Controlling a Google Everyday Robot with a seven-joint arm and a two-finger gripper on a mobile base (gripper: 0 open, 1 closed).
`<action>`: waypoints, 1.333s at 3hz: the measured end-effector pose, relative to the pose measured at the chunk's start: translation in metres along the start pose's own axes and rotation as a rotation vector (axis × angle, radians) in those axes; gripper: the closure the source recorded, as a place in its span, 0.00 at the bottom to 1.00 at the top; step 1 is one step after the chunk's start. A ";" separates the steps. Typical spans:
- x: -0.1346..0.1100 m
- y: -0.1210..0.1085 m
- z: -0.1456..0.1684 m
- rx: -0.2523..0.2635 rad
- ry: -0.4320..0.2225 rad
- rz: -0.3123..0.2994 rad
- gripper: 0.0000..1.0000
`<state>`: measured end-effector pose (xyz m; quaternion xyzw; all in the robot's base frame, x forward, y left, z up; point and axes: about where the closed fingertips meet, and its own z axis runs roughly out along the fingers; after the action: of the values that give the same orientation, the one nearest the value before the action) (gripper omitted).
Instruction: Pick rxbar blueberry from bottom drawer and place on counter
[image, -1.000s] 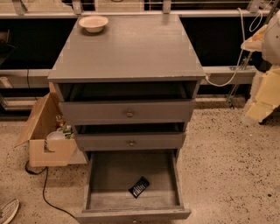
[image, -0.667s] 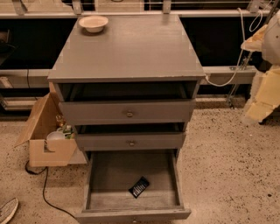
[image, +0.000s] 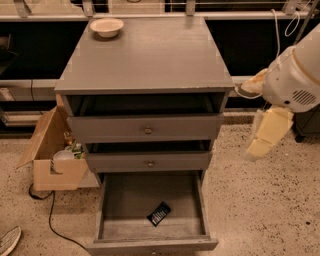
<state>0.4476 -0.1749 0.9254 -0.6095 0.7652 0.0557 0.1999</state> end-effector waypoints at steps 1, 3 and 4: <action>-0.014 0.020 0.053 -0.078 -0.129 0.009 0.00; -0.061 0.060 0.175 -0.089 -0.267 0.048 0.00; -0.061 0.061 0.174 -0.092 -0.266 0.047 0.00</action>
Offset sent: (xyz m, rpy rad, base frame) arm -0.0099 0.1322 -0.1642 0.4010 0.0479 0.0342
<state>0.4416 -0.0473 0.7794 -0.5871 0.7426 0.1757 0.2700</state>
